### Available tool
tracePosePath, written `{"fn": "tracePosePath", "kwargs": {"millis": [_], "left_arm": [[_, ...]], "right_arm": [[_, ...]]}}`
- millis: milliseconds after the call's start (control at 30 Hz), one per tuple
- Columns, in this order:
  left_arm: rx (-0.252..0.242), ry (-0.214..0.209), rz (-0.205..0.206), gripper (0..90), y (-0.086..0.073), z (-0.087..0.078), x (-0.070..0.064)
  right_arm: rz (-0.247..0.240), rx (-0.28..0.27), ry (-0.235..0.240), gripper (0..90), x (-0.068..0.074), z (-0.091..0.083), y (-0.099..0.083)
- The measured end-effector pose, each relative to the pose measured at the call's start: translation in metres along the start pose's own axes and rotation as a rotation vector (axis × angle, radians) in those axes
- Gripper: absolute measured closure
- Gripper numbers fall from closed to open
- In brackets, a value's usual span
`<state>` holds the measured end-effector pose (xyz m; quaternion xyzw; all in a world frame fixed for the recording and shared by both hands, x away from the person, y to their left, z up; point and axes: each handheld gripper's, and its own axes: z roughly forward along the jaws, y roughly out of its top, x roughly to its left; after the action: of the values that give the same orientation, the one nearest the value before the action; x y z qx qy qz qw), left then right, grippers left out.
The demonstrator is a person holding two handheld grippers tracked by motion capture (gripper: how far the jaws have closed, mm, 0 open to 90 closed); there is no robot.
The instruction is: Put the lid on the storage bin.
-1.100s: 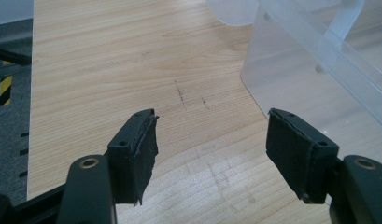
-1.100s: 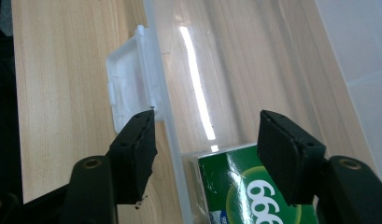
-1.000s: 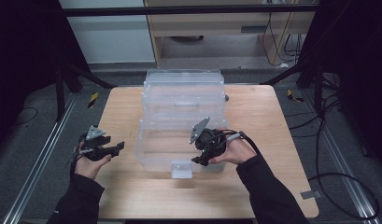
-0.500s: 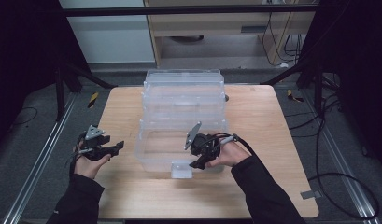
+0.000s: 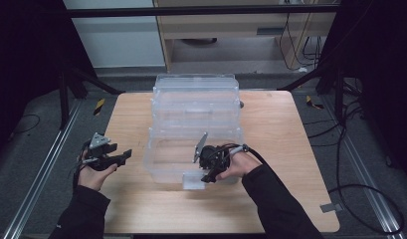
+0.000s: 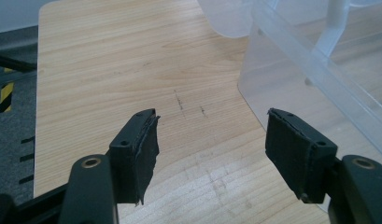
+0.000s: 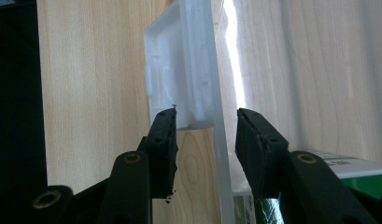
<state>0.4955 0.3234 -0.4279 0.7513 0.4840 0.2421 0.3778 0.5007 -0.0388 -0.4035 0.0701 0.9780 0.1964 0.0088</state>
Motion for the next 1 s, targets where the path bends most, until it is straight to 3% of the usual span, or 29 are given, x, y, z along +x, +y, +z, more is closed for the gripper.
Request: {"fn": "tracePosePath", "kwargs": {"millis": [333,733,1000], "left_arm": [[-0.033,-0.019,0.012,33.6,0.011,-0.009,-0.002],[-0.076,-0.047,0.031,34.1,0.027,-0.020,-0.002],[-0.081,-0.088,0.117,34.6,0.042,-0.022,-0.013]], "right_arm": [[0.007,0.036,0.043,66.3,-0.003,0.001,0.004],[0.006,0.037,0.039,66.6,-0.003,0.001,0.004],[0.002,0.041,0.032,66.6,-0.002,0.001,0.004]]}}
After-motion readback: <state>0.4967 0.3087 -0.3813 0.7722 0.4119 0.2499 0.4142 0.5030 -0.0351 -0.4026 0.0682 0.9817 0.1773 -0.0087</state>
